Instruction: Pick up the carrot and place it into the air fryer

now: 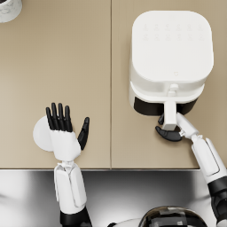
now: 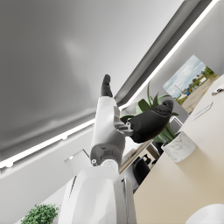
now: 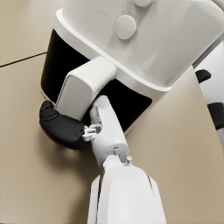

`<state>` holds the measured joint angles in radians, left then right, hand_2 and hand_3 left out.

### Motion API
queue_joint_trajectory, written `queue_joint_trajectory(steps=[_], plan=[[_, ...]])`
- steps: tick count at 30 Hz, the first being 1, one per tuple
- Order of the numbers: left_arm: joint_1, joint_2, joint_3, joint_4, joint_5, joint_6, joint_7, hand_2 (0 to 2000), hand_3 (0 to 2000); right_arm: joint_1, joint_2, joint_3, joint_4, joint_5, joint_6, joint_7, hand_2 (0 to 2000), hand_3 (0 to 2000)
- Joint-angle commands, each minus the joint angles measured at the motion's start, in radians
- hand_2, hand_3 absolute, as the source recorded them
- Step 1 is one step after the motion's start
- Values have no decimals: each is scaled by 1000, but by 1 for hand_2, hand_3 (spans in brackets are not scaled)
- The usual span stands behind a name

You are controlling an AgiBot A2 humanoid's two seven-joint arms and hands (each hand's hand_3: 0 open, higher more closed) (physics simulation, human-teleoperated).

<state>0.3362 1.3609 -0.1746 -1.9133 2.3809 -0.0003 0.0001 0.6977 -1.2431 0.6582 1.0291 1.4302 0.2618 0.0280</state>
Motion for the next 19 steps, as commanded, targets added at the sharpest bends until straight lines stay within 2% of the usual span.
queue_joint_trajectory(steps=[1,4,5,6,19], plan=[[4,-2,-3,-6,0,0,0,0,0,160,-156,-5,-67,0,5,0,2000,2000],[2,-4,-7,3,0,0,0,0,0,185,-168,15,-101,0,18,-3,2000,2000],[2,-5,-9,9,0,0,0,0,0,174,-152,31,-72,0,24,-6,2000,2000],[-9,-3,-6,4,0,0,0,0,0,70,-39,6,-107,-1,24,-1,2000,2000],[-10,-5,-9,12,0,0,0,0,0,78,-34,21,-112,-1,10,16,2000,2000]])
